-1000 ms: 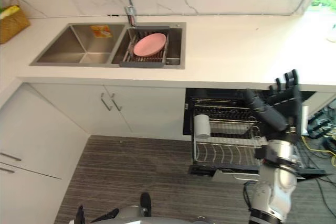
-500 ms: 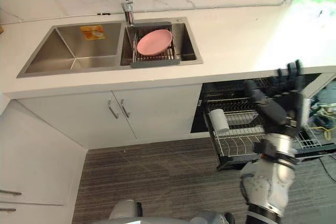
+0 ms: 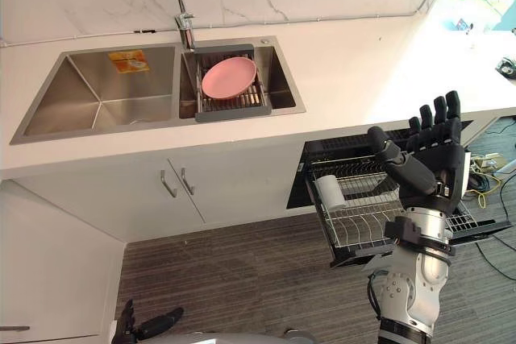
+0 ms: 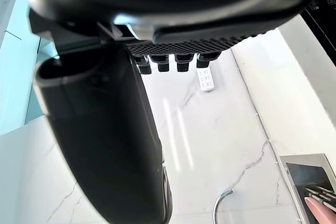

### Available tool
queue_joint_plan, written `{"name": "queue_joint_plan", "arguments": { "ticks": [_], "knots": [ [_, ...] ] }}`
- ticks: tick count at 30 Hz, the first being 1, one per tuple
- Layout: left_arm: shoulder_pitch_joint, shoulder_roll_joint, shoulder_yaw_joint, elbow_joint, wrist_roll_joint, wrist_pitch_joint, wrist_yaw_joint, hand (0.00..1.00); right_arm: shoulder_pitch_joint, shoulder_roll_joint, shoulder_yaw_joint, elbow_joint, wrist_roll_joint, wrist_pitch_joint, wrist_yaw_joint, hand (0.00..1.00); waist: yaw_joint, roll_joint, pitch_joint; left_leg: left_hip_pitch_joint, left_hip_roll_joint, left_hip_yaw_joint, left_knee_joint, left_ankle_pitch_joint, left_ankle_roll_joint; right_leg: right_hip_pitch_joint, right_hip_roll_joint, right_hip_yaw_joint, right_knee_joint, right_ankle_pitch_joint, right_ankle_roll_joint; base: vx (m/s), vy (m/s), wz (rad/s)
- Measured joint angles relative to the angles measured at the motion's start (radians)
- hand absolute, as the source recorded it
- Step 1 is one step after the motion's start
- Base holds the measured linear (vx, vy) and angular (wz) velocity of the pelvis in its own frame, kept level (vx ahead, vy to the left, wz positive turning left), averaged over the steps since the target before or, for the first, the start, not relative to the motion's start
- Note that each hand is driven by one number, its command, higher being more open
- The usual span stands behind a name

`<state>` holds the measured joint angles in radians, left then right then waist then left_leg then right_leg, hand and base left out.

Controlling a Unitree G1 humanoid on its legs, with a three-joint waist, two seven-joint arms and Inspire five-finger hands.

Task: Walk over to the sink, pick up the cup, carry it to the dishwasher, place the cup inside the dishwasher, then close the dishwasher door

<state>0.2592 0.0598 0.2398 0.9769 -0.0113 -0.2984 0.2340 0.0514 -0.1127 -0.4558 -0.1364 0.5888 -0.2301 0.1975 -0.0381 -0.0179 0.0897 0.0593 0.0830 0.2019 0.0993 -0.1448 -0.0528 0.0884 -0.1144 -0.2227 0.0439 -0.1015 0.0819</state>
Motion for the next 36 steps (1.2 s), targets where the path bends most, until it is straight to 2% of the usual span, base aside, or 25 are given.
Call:
{"name": "queue_joint_plan", "arguments": {
  "ticks": [5,6,7,9,10,11,12,13,14,15,16,17,18,20,22,24,25,27,28,30,31,33,34,35,36],
  "knots": [
    [0.0,-0.002,0.004,0.0,0.013,0.001,0.006,1.0,0.001,0.022,0.015,-0.011,-0.041,0.001,0.0,1.0,0.008,-0.002,-0.002,0.052,-0.004,0.028,0.006,0.0,0.0,0.048,-0.004,0.024,-0.027,0.014,0.0,0.05,0.019,-0.17],
    [0.0,-0.002,0.016,-0.002,0.013,0.001,0.007,1.0,0.003,0.036,0.033,-0.019,-0.042,0.005,0.003,1.0,0.015,-0.014,-0.002,0.019,-0.005,0.046,0.091,-0.011,0.002,0.047,-0.011,0.034,-0.025,0.013,0.001,0.0,-0.04,-0.39],
    [-0.001,-0.003,0.027,-0.006,0.013,0.0,0.009,1.0,0.014,0.042,0.04,-0.05,-0.042,0.016,0.013,1.0,0.024,-0.016,0.003,-0.05,0.014,0.059,0.255,-0.039,0.006,0.048,-0.015,0.037,-0.024,0.007,-0.001,0.0,-0.067,-0.37],
    [0.005,-0.019,0.055,-0.005,0.014,0.001,0.017,1.0,0.038,0.04,0.046,-0.099,-0.043,0.022,0.024,1.0,0.028,0.001,0.016,-0.159,0.064,0.049,0.508,-0.045,0.006,0.065,-0.008,0.044,-0.024,0.0,-0.002,0.04,-0.02,-0.29],
    [0.014,-0.039,0.092,0.003,0.015,0.007,0.03,1.0,0.04,0.041,0.044,-0.109,-0.042,0.023,0.023,1.0,0.032,0.002,0.034,-0.19,0.08,0.043,0.606,-0.055,-0.008,0.092,-0.004,0.055,-0.022,-0.001,-0.007,0.07,0.059,-0.28],
    [0.019,-0.043,0.104,0.013,0.013,0.014,0.036,1.0,0.041,0.041,0.042,-0.107,-0.041,0.023,0.02,1.0,0.035,0.004,0.031,-0.189,0.074,0.033,0.587,-0.081,-0.016,0.102,-0.009,0.06,-0.021,-0.001,-0.007,0.07,0.107,-0.26],
    [0.032,-0.047,0.103,0.018,0.011,0.023,0.046,1.0,0.035,0.041,0.022,-0.101,-0.039,0.018,0.013,1.0,0.037,0.008,0.03,-0.184,0.053,0.019,0.474,-0.11,-0.006,0.106,-0.02,0.066,-0.016,-0.004,-0.005,0.03,0.08,-0.17],
    [0.039,-0.049,0.102,0.019,0.011,0.023,0.048,1.0,0.033,0.04,0.015,-0.097,-0.036,0.014,0.01,1.0,0.036,0.011,0.031,-0.184,0.044,0.008,0.399,-0.106,-0.008,0.106,-0.023,0.068,-0.016,-0.007,-0.002,0.03,0.112,-0.13],
    [0.048,-0.053,0.105,0.024,0.01,0.025,0.049,1.0,0.033,0.041,0.004,-0.087,-0.036,0.011,0.003,1.0,0.037,0.019,0.038,-0.181,0.036,-0.02,0.255,-0.047,-0.011,0.11,-0.024,0.073,-0.013,-0.013,0.004,0.05,0.156,-0.1],
    [0.056,-0.053,0.11,0.048,0.01,0.034,0.048,1.0,0.043,0.059,0.007,-0.075,-0.041,0.012,-0.005,1.0,0.043,0.02,0.036,-0.149,0.012,-0.016,0.203,0.009,-0.006,0.117,-0.041,0.082,-0.008,-0.033,-0.003,0.06,0.167,-0.07],
    [0.064,-0.053,0.107,0.055,0.011,0.037,0.05,1.0,0.049,0.071,0.015,-0.075,-0.042,0.012,-0.009,1.0,0.041,0.019,0.039,-0.136,-0.001,-0.012,0.181,0.011,-0.013,0.117,-0.045,0.079,-0.002,-0.041,-0.002,0.07,0.133,0.01],
    [0.072,-0.056,0.107,0.054,0.012,0.037,0.055,1.0,0.047,0.07,0.03,-0.077,-0.042,0.012,-0.01,1.0,0.038,0.013,0.045,-0.146,-0.007,-0.016,0.224,-0.009,-0.004,0.112,-0.053,0.094,0.014,-0.048,0.002,0.04,0.163,0.0],
    [0.072,-0.054,0.109,0.059,0.011,0.039,0.064,1.0,0.037,0.059,0.044,-0.074,-0.045,0.014,-0.008,1.0,0.045,0.021,0.064,-0.158,-0.002,-0.015,0.298,-0.04,0.016,0.118,-0.055,0.105,0.026,-0.055,0.038,0.03,0.132,-0.09],
    [0.084,-0.07,0.113,0.066,0.009,0.045,0.069,1.0,0.017,0.044,0.077,-0.056,-0.045,0.017,-0.004,1.0,0.061,0.028,0.066,-0.156,0.004,-0.006,0.351,-0.076,0.032,0.118,-0.059,0.131,0.044,-0.063,0.051,0.06,0.188,-0.36],
    [0.088,-0.073,0.114,0.071,-0.001,0.057,0.067,1.0,-0.006,0.025,0.097,-0.05,-0.043,0.016,0.013,1.0,0.064,0.027,0.067,-0.155,-0.001,0.015,0.367,-0.115,0.03,0.11,-0.074,0.159,0.055,-0.078,0.058,0.08,0.182,-0.42],
    [0.092,-0.06,0.106,0.077,-0.008,0.07,0.065,1.0,-0.008,0.011,0.092,-0.051,-0.042,0.011,0.026,1.0,0.063,0.004,0.052,-0.131,-0.047,0.042,0.333,-0.129,0.038,0.09,-0.125,0.18,0.09,-0.113,0.076,0.08,0.15,-0.25],
    [0.096,-0.053,0.107,0.082,-0.008,0.073,0.064,1.0,-0.003,0.007,0.082,-0.052,-0.041,0.01,0.026,1.0,0.059,-0.012,0.037,-0.115,-0.081,0.043,0.298,-0.136,0.05,0.084,-0.15,0.183,0.103,-0.125,0.072,0.18,0.185,-0.12],
    [0.083,-0.055,0.107,0.088,-0.009,0.073,0.069,1.0,-0.001,-0.012,0.061,-0.051,-0.041,0.013,0.022,1.0,0.053,0.007,0.018,-0.075,-0.124,0.038,0.228,-0.133,0.069,-0.034,-0.175,0.218,0.352,-0.124,0.073,0.19,0.171,-0.12],
    [0.074,-0.05,0.107,0.087,-0.009,0.068,0.068,1.0,-0.001,-0.012,0.06,-0.051,-0.041,0.016,0.02,1.0,0.047,0.005,0.019,-0.044,-0.14,0.036,0.187,-0.119,0.09,-0.111,-0.185,0.238,0.512,-0.113,0.055,0.13,0.138,-0.04],
    [0.051,-0.027,0.085,0.085,-0.008,0.068,0.061,1.0,0.003,-0.012,0.06,-0.051,-0.042,0.024,0.012,1.0,0.024,-0.014,0.025,0.043,-0.174,0.007,0.12,-0.112,0.129,-0.226,-0.211,0.249,0.802,-0.039,-0.043,0.3,0.127,0.25],
    [0.039,-0.016,0.081,0.075,-0.01,0.071,0.062,1.0,0.01,-0.012,0.062,-0.052,-0.042,0.024,0.012,1.0,0.013,-0.011,0.021,0.08,-0.175,-0.011,0.095,-0.111,0.143,-0.259,-0.195,0.241,0.861,-0.069,-0.045,0.35,0.079,0.37],
    [0.007,-0.015,0.082,0.061,-0.025,0.077,0.068,1.0,0.01,-0.013,0.069,-0.053,-0.042,0.024,0.013,1.0,0.01,-0.006,0.011,0.116,-0.159,-0.026,0.07,-0.105,0.137,-0.317,-0.153,0.178,0.83,-0.139,-0.042,0.35,-0.011,0.33],
    [-0.028,-0.019,0.084,0.054,-0.049,0.08,0.069,1.0,0.01,-0.013,0.078,-0.052,-0.044,0.032,0.015,1.0,0.007,-0.003,0.013,0.125,-0.134,-0.043,0.057,-0.106,0.136,-0.359,-0.1,0.126,0.746,-0.167,-0.046,0.37,-0.068,0.32],
    [-0.048,-0.019,0.086,0.053,-0.053,0.081,0.069,1.0,0.01,-0.013,0.082,-0.051,-0.045,0.035,0.016,1.0,0.007,-0.003,0.014,0.125,-0.119,-0.053,0.056,-0.106,0.135,-0.379,-0.069,0.103,0.692,-0.168,-0.048,0.36,-0.125,0.35],
    [-0.073,-0.013,0.085,0.05,-0.07,0.083,0.068,1.0,0.009,-0.014,0.097,-0.051,-0.046,0.041,0.02,1.0,0.007,-0.001,0.016,0.13,-0.089,-0.062,0.056,-0.111,0.122,-0.408,-0.002,0.079,0.552,-0.15,-0.051,0.29,-0.124,0.26]
  ]
}}
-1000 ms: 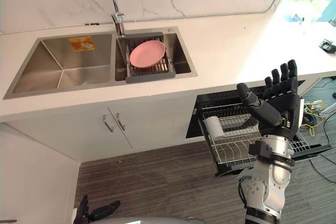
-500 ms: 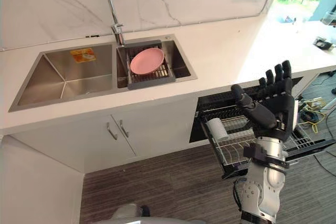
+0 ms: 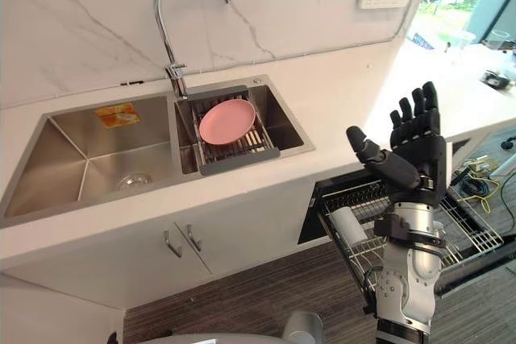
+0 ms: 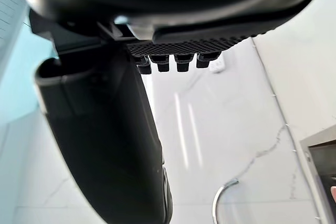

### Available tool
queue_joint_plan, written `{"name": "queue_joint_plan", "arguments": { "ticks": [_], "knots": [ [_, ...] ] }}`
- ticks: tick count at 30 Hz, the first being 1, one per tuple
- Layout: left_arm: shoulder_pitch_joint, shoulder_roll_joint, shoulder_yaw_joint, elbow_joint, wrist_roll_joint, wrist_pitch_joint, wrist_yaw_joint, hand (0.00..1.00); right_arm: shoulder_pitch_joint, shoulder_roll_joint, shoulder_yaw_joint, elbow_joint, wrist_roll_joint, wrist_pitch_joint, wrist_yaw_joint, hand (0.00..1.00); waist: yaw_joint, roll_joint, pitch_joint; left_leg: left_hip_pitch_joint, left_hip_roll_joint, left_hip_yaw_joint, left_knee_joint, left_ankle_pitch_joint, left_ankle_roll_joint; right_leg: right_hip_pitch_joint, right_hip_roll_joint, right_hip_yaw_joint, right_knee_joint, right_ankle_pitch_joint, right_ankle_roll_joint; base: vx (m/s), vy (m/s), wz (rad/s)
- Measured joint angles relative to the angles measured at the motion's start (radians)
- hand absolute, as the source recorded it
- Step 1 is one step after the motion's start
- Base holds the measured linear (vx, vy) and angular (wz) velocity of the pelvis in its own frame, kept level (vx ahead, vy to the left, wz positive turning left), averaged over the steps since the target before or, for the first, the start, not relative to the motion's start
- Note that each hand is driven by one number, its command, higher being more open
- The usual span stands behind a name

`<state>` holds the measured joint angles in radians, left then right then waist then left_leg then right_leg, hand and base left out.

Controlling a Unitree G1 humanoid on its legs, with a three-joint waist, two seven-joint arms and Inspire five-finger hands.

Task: Walk over to the sink, pick up the cup, carry it to the dishwasher, place the cup inside the dishwasher, then close the dishwasher door

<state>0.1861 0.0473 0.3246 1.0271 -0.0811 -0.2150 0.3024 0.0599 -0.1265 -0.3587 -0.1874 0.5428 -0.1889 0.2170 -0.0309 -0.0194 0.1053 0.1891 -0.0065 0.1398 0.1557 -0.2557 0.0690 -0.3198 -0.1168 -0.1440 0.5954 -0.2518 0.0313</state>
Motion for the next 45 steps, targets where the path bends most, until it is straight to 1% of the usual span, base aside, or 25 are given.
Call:
{"name": "queue_joint_plan", "arguments": {
  "ticks": [1,2,3,5,7,8,9,10,13,15,16,17,18,19,20,21,22,23,24,25,27,30,39,43,45],
  "knots": [
    [-0.006,-0.001,-0.001,0.0,-0.002,0.002,0.0,1.0,0.0,-0.002,0.009,0.0,0.0,0.0,0.002,1.0,-0.002,-0.001,0.0,0.009,0.014,-0.001,0.004,-0.007,-0.019,-0.001,0.031,-0.002,-0.096,0.043,-0.01,0.39,-0.172,0.33],
    [-0.005,-0.001,-0.009,0.001,-0.005,0.009,-0.003,1.0,0.003,-0.007,0.03,0.0,0.0,0.0,0.006,1.0,-0.014,-0.006,-0.001,0.035,0.026,-0.012,0.025,-0.036,-0.064,0.028,0.078,0.012,-0.243,0.258,-0.059,0.46,-0.162,0.14],
    [-0.009,-0.017,-0.018,0.005,-0.006,0.023,-0.009,1.0,0.015,-0.021,0.046,0.011,0.0,0.0,0.002,1.0,-0.007,0.017,0.0,0.034,0.066,-0.026,0.079,-0.055,-0.07,0.092,0.116,0.005,-0.289,0.264,-0.074,0.46,-0.145,0.0],
    [-0.008,-0.009,-0.018,0.0,-0.008,0.023,-0.024,1.0,0.015,-0.016,0.062,0.015,-0.001,0.0,0.0,1.0,0.013,0.003,0.008,0.034,0.061,-0.056,0.081,-0.06,-0.067,0.116,0.122,0.029,-0.304,0.262,-0.076,0.35,-0.155,-0.21],
    [-0.008,-0.001,-0.016,0.006,-0.006,0.022,-0.028,1.0,0.019,-0.006,0.048,0.019,-0.016,-0.002,0.001,1.0,0.011,-0.007,0.023,0.029,0.054,-0.102,0.037,-0.063,-0.075,0.21,0.115,0.049,-0.357,0.261,-0.077,0.19,-0.088,-0.01],
    [-0.003,0.0,-0.015,0.009,-0.006,0.021,-0.027,1.0,0.025,-0.005,0.04,0.017,-0.036,-0.022,0.001,1.0,0.011,-0.002,0.022,0.018,0.068,-0.109,-0.029,-0.01,-0.085,0.253,0.118,0.039,-0.39,0.258,-0.072,0.16,-0.037,0.05],
    [0.0,0.0,-0.01,0.012,-0.004,0.022,-0.026,1.0,0.028,-0.005,0.037,0.015,-0.082,-0.052,-0.004,1.0,0.016,0.002,0.02,0.001,0.076,-0.11,-0.023,0.053,-0.109,0.273,0.125,0.043,-0.411,0.247,-0.053,0.15,-0.008,-0.06],
    [0.013,-0.004,0.012,0.015,-0.004,0.024,-0.024,1.0,0.029,-0.001,0.041,0.01,-0.128,-0.061,-0.006,1.0,0.017,0.012,0.011,0.0,0.077,-0.106,-0.02,0.054,-0.107,0.286,0.127,0.055,-0.439,0.255,-0.045,0.1,0.022,-0.03],
    [0.025,-0.007,0.061,0.037,0.005,0.03,-0.02,1.0,0.03,-0.002,0.036,-0.046,-0.147,-0.07,0.022,1.0,0.016,0.008,0.001,-0.006,0.077,-0.109,-0.047,0.039,-0.096,0.301,0.13,0.051,-0.507,0.277,-0.029,0.06,0.083,0.02],
    [0.046,-0.007,0.086,0.048,0.036,0.033,-0.018,1.0,0.032,-0.003,0.043,-0.056,-0.109,-0.069,0.082,1.0,0.018,0.018,0.004,-0.013,0.09,-0.108,-0.018,0.013,-0.115,0.309,0.143,0.048,-0.51,0.264,-0.025,0.07,0.032,0.02],
    [0.061,-0.008,0.092,0.052,0.061,0.031,-0.017,1.0,0.033,-0.002,0.052,-0.057,-0.099,-0.069,0.1,1.0,0.022,0.016,0.005,-0.026,0.095,-0.1,0.036,0.008,-0.124,0.319,0.143,0.044,-0.511,0.245,-0.031,0.1,0.021,0.23],
    [0.061,-0.007,0.103,0.058,0.092,0.031,-0.016,1.0,0.034,-0.003,0.052,-0.059,-0.094,-0.068,0.117,1.0,0.029,0.008,0.004,-0.114,0.095,-0.078,0.203,-0.003,-0.143,0.328,0.131,0.03,-0.515,0.235,-0.036,0.09,0.008,0.33],
    [0.06,-0.012,0.103,0.049,0.106,0.031,-0.014,1.0,0.033,-0.011,0.052,-0.065,-0.095,-0.067,0.121,1.0,0.034,0.012,0.007,-0.172,0.102,-0.046,0.326,0.003,-0.155,0.344,0.121,0.021,-0.526,0.237,-0.042,0.11,0.028,0.48],
    [0.062,-0.037,0.109,0.034,0.115,0.025,-0.008,1.0,0.03,-0.02,0.051,-0.069,-0.099,-0.066,0.12,1.0,0.045,0.012,0.012,-0.223,0.116,-0.01,0.446,0.005,-0.186,0.378,0.101,0.003,-0.542,0.241,-0.048,0.08,0.022,0.4],
    [0.067,-0.043,0.109,0.03,0.116,0.02,-0.006,1.0,0.03,-0.022,0.053,-0.066,-0.104,-0.066,0.119,1.0,0.051,0.011,0.013,-0.234,0.125,0.009,0.442,-0.008,-0.173,0.39,0.095,-0.005,-0.546,0.243,-0.045,0.1,0.044,0.45],
    [0.072,-0.045,0.096,0.029,0.123,0.015,-0.005,1.0,0.026,-0.022,0.053,-0.057,-0.109,-0.062,0.111,1.0,0.053,0.023,0.008,-0.243,0.131,0.017,0.358,-0.025,-0.161,0.404,0.084,-0.023,-0.546,0.238,-0.035,0.08,0.053,0.42],
    [0.075,-0.048,0.077,0.024,0.124,0.013,-0.002,1.0,0.025,-0.034,0.051,-0.051,-0.128,-0.05,0.102,1.0,0.054,0.042,0.006,-0.242,0.134,0.014,0.227,0.045,-0.157,0.412,0.084,-0.036,-0.549,0.23,-0.024,0.08,0.059,0.4],
    [0.077,-0.054,0.067,0.019,0.125,0.013,-0.001,1.0,0.023,-0.047,0.051,-0.045,-0.146,-0.048,0.098,1.0,0.054,0.059,0.006,-0.243,0.142,0.003,0.171,0.114,-0.147,0.416,0.093,-0.042,-0.55,0.228,-0.02,0.08,0.102,0.22],
    [0.085,-0.053,0.051,0.01,0.127,0.016,-0.002,1.0,0.023,-0.046,0.057,-0.015,-0.187,-0.046,0.091,1.0,0.057,0.056,0.003,-0.218,0.13,0.008,0.118,0.124,-0.123,0.426,0.083,-0.04,-0.553,0.225,-0.014,0.09,0.103,0.08],
    [0.092,-0.051,0.042,0.0,0.133,0.018,-0.004,1.0,0.023,-0.044,0.061,-0.011,-0.221,-0.043,0.086,1.0,0.057,0.049,0.003,-0.2,0.119,0.01,0.079,0.142,-0.118,0.426,0.072,-0.041,-0.554,0.223,-0.009,0.12,0.109,0.1],
    [0.09,-0.026,0.014,-0.01,0.151,0.021,-0.007,1.0,0.021,-0.052,0.062,-0.016,-0.357,-0.041,0.079,1.0,0.05,0.024,-0.001,-0.139,0.072,0.008,-0.091,0.226,-0.106,0.423,0.041,-0.053,-0.572,0.226,0.004,0.08,0.069,0.2],
    [0.063,-0.016,-0.002,-0.013,0.162,0.032,-0.009,1.0,0.02,-0.091,0.084,-0.024,-0.512,-0.043,0.08,1.0,0.04,0.022,-0.005,-0.1,0.049,-0.014,-0.209,0.286,-0.097,0.424,0.03,-0.08,-0.58,0.223,0.018,0.05,0.035,0.27],
    [0.027,0.009,-0.038,-0.016,0.183,0.066,-0.021,1.0,0.017,-0.174,0.21,-0.039,-1.074,-0.092,0.078,1.0,0.04,0.008,-0.013,-0.087,0.042,-0.019,-0.241,0.294,-0.092,0.423,0.031,-0.076,-0.58,0.22,0.024,0.0,0.001,0.03],
    [0.034,0.011,-0.038,-0.013,0.202,0.093,-0.021,1.0,-0.009,-0.2,0.241,-0.066,-1.372,-0.119,0.026,1.0,0.04,0.006,-0.015,-0.084,0.044,-0.01,-0.241,0.294,-0.092,0.422,0.032,-0.064,-0.58,0.22,0.024,-0.03,-0.006,-0.07],
    [0.036,0.012,-0.038,-0.011,0.203,0.098,-0.021,1.0,-0.019,-0.208,0.258,-0.071,-1.451,-0.127,0.011,1.0,0.04,0.006,-0.018,-0.084,0.045,-0.009,-0.243,0.294,-0.092,0.421,0.032,-0.062,-0.58,0.22,0.024,-0.04,-0.013,-0.04]
  ]
}}
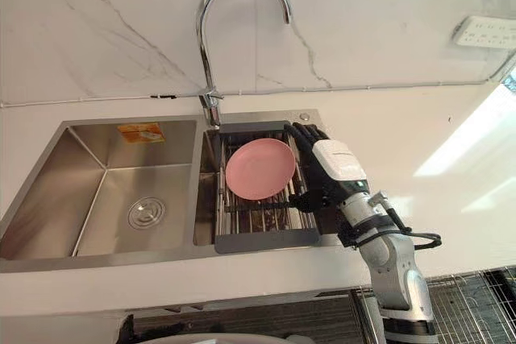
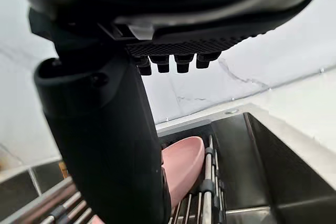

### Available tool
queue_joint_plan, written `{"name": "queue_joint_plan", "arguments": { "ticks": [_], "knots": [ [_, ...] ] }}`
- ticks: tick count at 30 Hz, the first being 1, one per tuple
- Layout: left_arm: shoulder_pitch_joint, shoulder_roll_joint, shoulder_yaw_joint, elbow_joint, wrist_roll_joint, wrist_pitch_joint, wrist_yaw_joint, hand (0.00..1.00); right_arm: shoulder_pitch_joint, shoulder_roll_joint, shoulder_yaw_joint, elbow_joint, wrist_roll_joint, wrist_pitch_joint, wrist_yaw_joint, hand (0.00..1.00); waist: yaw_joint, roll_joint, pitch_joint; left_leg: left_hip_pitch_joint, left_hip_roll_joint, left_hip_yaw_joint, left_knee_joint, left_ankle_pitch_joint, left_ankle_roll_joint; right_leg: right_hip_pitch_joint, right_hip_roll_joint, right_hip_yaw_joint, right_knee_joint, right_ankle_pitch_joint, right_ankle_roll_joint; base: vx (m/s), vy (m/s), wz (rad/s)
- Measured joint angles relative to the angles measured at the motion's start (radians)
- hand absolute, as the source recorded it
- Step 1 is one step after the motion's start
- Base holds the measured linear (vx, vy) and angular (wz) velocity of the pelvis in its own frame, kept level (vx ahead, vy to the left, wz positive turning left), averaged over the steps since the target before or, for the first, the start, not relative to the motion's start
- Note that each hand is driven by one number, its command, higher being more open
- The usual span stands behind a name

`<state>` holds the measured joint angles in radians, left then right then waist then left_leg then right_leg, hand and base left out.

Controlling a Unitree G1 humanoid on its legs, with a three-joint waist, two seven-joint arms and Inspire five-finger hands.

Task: Walk over to the sink, pick up the cup, carry it to the dishwasher, place the cup inside the dishwasher, then close the dishwasher door

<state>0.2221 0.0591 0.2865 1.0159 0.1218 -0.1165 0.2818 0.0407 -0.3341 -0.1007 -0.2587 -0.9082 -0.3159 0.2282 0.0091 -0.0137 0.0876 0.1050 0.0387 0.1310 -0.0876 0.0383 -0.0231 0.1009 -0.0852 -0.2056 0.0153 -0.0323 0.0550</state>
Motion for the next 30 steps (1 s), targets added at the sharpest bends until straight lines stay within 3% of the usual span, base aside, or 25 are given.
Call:
{"name": "queue_joint_plan", "arguments": {
  "ticks": [10,30],
  "knots": [
    [0.003,0.015,-0.03,0.003,0.032,0.011,0.0,1.0,-0.025,-0.044,0.143,0.043,-0.287,-0.016,-0.079,1.0,0.004,-0.008,-0.014,-0.015,-0.004,-0.002,-0.003,0.003,-0.001,-0.015,0.005,-0.001,0.0,0.0,0.0,0.0,-0.001,0.0],
    [-0.006,0.024,-0.06,0.003,0.036,0.024,0.0,1.0,-0.163,-0.043,0.307,0.342,-0.533,0.149,-0.348,1.0,0.029,-0.01,-0.015,-0.041,-0.008,-0.042,-0.004,0.017,-0.001,-0.016,0.004,-0.043,-0.015,0.003,0.0,-0.02,-0.011,0.06]
  ]
}}
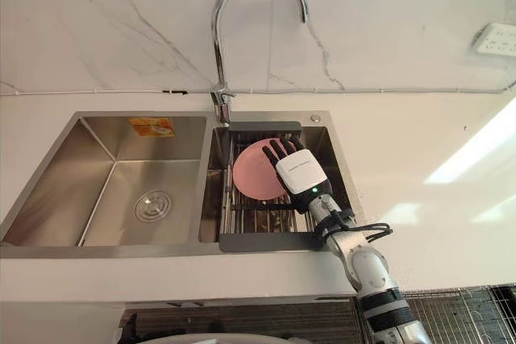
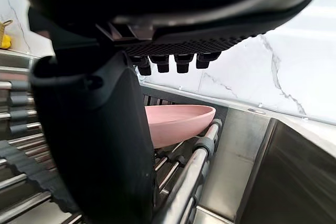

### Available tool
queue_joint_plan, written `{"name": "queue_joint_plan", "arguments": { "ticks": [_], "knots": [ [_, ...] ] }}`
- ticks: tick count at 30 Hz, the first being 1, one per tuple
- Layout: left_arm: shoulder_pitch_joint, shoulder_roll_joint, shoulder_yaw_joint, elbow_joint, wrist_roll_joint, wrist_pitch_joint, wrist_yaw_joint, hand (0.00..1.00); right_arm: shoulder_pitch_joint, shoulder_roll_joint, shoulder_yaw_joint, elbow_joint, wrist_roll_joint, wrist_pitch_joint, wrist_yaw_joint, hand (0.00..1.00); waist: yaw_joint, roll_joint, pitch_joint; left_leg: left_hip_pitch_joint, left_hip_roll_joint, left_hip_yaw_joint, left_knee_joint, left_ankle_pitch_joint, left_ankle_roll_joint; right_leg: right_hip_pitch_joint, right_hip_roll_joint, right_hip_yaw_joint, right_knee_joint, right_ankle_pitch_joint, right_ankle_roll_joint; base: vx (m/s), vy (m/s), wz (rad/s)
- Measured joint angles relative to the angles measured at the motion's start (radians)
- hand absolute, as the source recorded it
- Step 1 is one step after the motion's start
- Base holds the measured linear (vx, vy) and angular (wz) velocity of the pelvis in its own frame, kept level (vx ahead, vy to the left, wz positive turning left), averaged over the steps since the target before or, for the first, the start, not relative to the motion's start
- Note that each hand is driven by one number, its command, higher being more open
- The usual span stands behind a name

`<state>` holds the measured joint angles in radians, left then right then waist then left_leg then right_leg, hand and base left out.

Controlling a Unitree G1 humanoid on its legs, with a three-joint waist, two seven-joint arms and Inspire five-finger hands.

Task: Walk over to the sink, pick up the cup, carry it to the dishwasher, place the cup inside the dishwasher, then close the dishwasher door

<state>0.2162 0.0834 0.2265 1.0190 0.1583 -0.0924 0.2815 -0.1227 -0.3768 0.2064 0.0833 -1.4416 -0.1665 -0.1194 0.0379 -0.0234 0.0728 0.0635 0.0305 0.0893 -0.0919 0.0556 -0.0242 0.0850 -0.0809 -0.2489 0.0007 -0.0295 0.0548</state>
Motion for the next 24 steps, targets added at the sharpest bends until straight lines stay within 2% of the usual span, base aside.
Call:
{"name": "queue_joint_plan", "arguments": {
  "ticks": [3,4,14,18,24],
  "knots": [
    [0.0,0.0,0.0,0.0,0.0,0.0,0.0,1.0,-0.031,0.006,0.016,0.043,-0.014,0.013,-0.024,1.0,0.001,0.0,0.0,-0.001,-0.001,-0.002,0.0,0.002,0.001,0.0,0.0,-0.003,-0.001,0.002,0.0,-0.04,-0.005,0.02],
    [0.0,0.0,0.0,0.0,0.0,0.001,0.0,1.0,-0.036,0.006,0.019,0.051,-0.015,0.015,-0.033,0.0,0.002,0.0,0.0,-0.001,-0.001,-0.003,0.0,0.003,0.001,0.0,-0.001,-0.003,-0.001,0.002,0.0,-0.05,-0.001,0.04],
    [0.0,0.005,-0.014,-0.006,0.0,0.002,-0.001,1.0,-0.11,0.009,0.04,0.219,-0.059,0.072,-0.13,0.0,0.008,-0.003,-0.002,-0.013,-0.005,-0.027,-0.001,0.016,0.003,0.003,-0.004,-0.026,-0.006,0.006,0.001,-0.04,-0.001,0.07],
    [0.001,0.005,-0.018,-0.015,0.0,0.002,-0.003,1.0,-0.126,0.011,0.04,0.251,-0.065,0.092,-0.207,0.0,0.02,-0.003,-0.002,-0.018,-0.007,-0.033,-0.001,0.017,0.003,0.003,-0.006,-0.032,-0.011,0.007,0.002,-0.01,0.0,0.05],
    [0.0,0.004,-0.019,-0.038,0.0,0.002,-0.003,1.0,-0.155,0.011,0.04,0.27,-0.061,0.097,-0.218,0.0,0.029,-0.004,-0.002,-0.02,-0.01,-0.04,-0.001,0.017,0.003,0.008,-0.007,-0.039,-0.02,0.011,0.003,0.0,-0.001,0.03]
  ]
}}
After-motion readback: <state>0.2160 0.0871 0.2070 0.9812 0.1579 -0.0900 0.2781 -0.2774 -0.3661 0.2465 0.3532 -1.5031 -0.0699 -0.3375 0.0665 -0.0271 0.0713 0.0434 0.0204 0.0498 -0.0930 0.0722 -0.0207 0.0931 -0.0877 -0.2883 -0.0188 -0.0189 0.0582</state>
